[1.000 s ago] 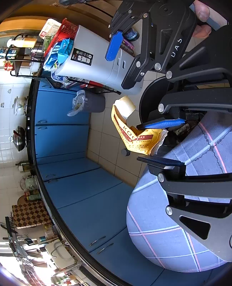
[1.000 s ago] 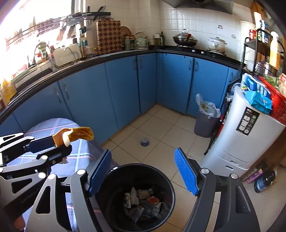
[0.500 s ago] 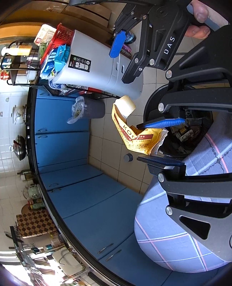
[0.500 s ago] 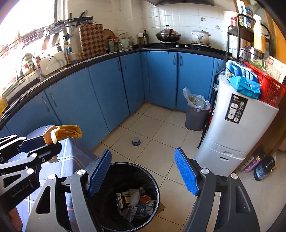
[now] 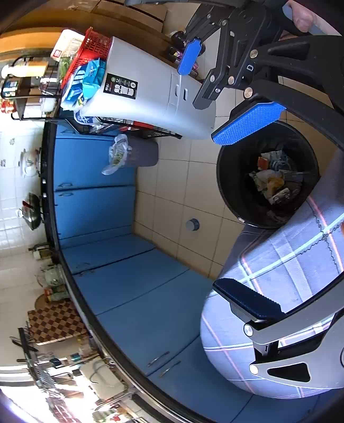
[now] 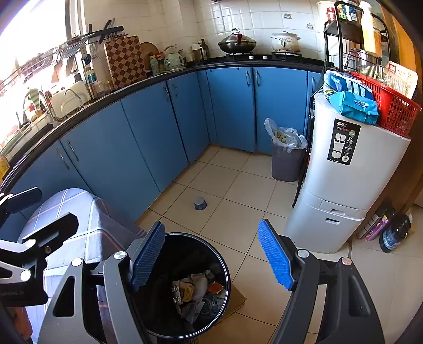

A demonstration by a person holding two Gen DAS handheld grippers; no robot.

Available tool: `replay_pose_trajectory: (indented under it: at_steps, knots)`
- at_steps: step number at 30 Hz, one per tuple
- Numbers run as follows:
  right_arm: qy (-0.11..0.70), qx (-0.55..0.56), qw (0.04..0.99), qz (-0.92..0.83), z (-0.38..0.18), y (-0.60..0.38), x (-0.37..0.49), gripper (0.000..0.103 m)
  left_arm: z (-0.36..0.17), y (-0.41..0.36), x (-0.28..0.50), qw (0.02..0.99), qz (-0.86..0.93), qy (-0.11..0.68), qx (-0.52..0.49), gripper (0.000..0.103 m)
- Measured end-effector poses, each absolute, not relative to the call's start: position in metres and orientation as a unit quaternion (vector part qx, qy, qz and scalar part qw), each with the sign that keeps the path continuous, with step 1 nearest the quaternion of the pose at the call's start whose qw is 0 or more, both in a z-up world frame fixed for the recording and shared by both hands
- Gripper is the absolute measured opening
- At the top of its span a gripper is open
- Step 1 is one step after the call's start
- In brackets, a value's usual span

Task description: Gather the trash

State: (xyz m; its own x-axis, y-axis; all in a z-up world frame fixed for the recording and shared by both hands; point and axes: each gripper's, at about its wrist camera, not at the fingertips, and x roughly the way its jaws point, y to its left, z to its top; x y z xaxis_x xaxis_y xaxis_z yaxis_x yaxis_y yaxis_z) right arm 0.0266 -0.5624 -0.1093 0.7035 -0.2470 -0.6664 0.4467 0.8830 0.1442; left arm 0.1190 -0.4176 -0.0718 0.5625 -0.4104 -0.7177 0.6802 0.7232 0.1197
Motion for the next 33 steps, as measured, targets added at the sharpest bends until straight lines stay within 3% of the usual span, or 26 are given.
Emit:
replay_pose_trajectory:
  at_steps: [33]
  knots:
    - [0.331, 0.146, 0.912, -0.192, -0.102, -0.554, 0.014, 0.071, -0.065, -0.397, 0.102, 0.853, -0.346, 0.357, 0.160, 0.100]
